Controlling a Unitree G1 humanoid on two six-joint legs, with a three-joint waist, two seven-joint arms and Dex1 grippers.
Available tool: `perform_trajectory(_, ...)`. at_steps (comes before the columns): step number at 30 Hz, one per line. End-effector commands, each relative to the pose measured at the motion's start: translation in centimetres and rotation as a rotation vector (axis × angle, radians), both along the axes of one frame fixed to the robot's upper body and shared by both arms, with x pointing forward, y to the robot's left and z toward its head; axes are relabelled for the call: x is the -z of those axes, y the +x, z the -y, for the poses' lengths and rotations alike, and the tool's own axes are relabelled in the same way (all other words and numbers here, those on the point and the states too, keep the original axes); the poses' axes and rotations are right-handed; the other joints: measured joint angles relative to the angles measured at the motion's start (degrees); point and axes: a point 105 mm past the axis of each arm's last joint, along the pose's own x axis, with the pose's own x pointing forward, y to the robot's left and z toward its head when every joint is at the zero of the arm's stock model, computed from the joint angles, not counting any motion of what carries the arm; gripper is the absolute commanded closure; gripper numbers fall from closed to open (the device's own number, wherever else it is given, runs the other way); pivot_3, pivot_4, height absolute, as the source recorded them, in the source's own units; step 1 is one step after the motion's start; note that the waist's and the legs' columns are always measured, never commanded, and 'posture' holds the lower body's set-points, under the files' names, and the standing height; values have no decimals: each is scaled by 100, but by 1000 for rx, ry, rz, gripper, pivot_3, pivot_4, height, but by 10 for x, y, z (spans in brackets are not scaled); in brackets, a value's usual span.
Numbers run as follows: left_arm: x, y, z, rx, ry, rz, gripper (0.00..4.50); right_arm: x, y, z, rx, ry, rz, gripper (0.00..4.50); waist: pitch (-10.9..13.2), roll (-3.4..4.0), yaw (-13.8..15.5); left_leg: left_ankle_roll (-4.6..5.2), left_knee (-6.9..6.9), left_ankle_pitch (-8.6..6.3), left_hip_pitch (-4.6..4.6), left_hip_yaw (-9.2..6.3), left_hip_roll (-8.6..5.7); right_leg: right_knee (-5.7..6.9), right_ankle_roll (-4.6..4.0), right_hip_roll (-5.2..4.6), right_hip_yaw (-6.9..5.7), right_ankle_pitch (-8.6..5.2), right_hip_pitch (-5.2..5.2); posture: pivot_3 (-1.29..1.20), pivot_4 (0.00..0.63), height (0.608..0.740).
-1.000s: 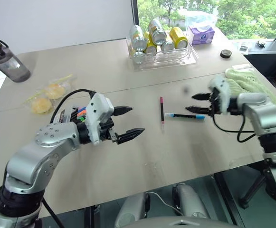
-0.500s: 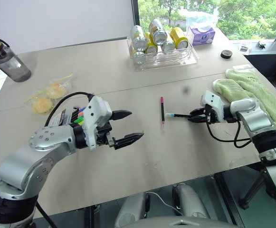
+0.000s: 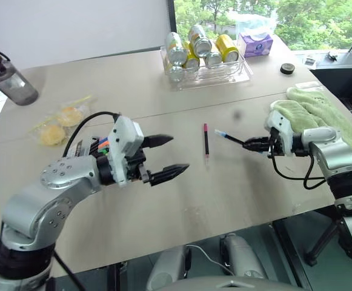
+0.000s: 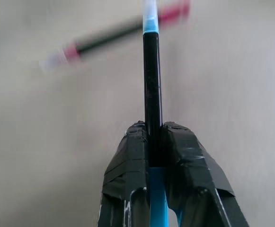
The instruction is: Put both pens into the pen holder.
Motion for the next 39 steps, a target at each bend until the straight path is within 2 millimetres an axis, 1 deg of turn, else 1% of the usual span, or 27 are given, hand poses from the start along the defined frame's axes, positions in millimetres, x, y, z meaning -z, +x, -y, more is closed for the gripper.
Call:
perform_trajectory(1, -11, 5, 6, -35, -149, -42, 0, -43, -9, -17, -54, 149, 64, 4481, 0, -1, 12, 0, 0, 0, 0, -1, 0, 1, 0, -1, 1, 0, 0, 0, 150, 739)
perform_trajectory(3, -14, 6, 13, -35, -247, -87, 0, -59, -19, -30, -98, 239, 57, 4481, 0, -1, 41, 0, 3, 0, -4, -10, 0, 1, 0, -2, 2, 0, -1, 0, 150, 739)
perform_trajectory(5, -16, 6, 20, -23, -309, -133, 0, -67, -26, -37, -128, 288, 50, 4481, -1, -3, 46, 0, 7, 0, -8, -14, -3, 1, 0, -5, 2, 0, -1, 0, 150, 739)
perform_trajectory(8, -41, 11, 27, -16, -550, -131, 0, -84, -42, -50, -204, 402, 46, 4481, -2, -5, 64, 0, 15, 0, -13, -20, -6, 1, 1, -8, 0, 0, -1, 0, 150, 739)
perform_trajectory(10, -50, 11, 31, -1, -633, -141, 0, -89, -49, -54, -233, 433, 39, 4481, -3, -7, 63, 0, 21, 0, -17, -26, -7, 2, 1, -9, -7, 1, 0, 0, 150, 739)
perform_trajectory(15, -57, 12, 33, 1, -747, -165, 0, -92, -59, -60, -279, 461, 16, 4481, -4, -8, 42, 0, 20, 0, -16, -22, -9, 3, 1, -9, -5, 1, 0, 0, 150, 739)
perform_trajectory(19, -51, 11, 38, 6, -724, -182, 0, -93, -66, -64, -309, 464, 5, 4481, -4, -8, 43, 0, 20, 0, -12, -18, -8, 8, 1, -6, -5, 1, 0, 0, 150, 739)
perform_trajectory(23, -51, 9, 40, 27, -730, -183, 0, -94, -70, -66, -327, 466, -1, 4481, -5, -8, 48, 0, 21, 0, -13, -15, -9, 8, 1, -6, -7, 1, 0, 0, 150, 739)
perform_trajectory(24, -51, 8, 41, 34, -725, -184, 527, -95, -70, -66, -332, 468, -3, 4500, -4, -8, 47, 0, 21, 0, -13, -15, -9, 8, 1, -6, -8, 1, 0, 0, 150, 739)
perform_trajectory(25, -50, 8, 41, 38, -718, -185, 836, -96, -71, -67, -336, 470, -6, 4500, -5, -8, 46, 0, 21, 0, -12, -15, -9, 8, 1, -6, -7, 1, 0, 0, 150, 739)
perform_trajectory(28, -48, 9, 42, 33, -708, -190, 2134, -95, -73, -68, -348, 465, -14, 4500, -4, -8, 46, 0, 21, 0, -12, -15, -9, 8, 1, -6, -8, 1, 0, 0, 150, 739)
perform_trajectory(32, -48, 9, 44, 41, -701, -190, 4074, -95, -75, -69, -359, 462, -22, 4500, -4, -8, 48, 0, 21, 0, -12, -15, -9, 8, 1, -6, -8, 1, -1, 0, 150, 739)
perform_trajectory(33, -48, 9, 45, 41, -696, -188, 4474, -95, -75, -69, -362, 462, -24, 4500, -4, -8, 49, 0, 21, 0, -12, -15, -9, 8, 1, -6, -9, 1, 0, 0, 150, 739)
perform_trajectory(36, -43, 11, 47, 24, -639, -160, 4474, -92, -77, -70, -377, 444, -42, 4500, -4, -8, 48, 0, 21, 0, -12, -15, -9, 8, 1, -6, -9, 1, 0, 0, 150, 739)
perform_trajectory(37, -40, 12, 47, 10, -616, -146, 4500, -89, -78, -70, -382, 432, -48, 3543, -4, -8, 50, 0, 20, 0, -12, -15, -9, 7, 1, -6, -9, 1, 0, 0, 150, 739)
perform_trajectory(38, -38, 14, 46, -1, -602, -132, 4500, -87, -78, -70, -384, 420, -52, 3271, -5, -8, 49, 0, 20, 0, -12, -15, -9, 7, 1, -6, -10, 1, -1, 0, 150, 739)
perform_trajectory(39, -37, 15, 46, -8, -595, -123, 4500, -86, -78, -69, -385, 413, -54, 2773, -4, -8, 44, 0, 20, 0, -12, -14, -9, 7, 1, -5, -12, 1, 0, 0, 150, 739)
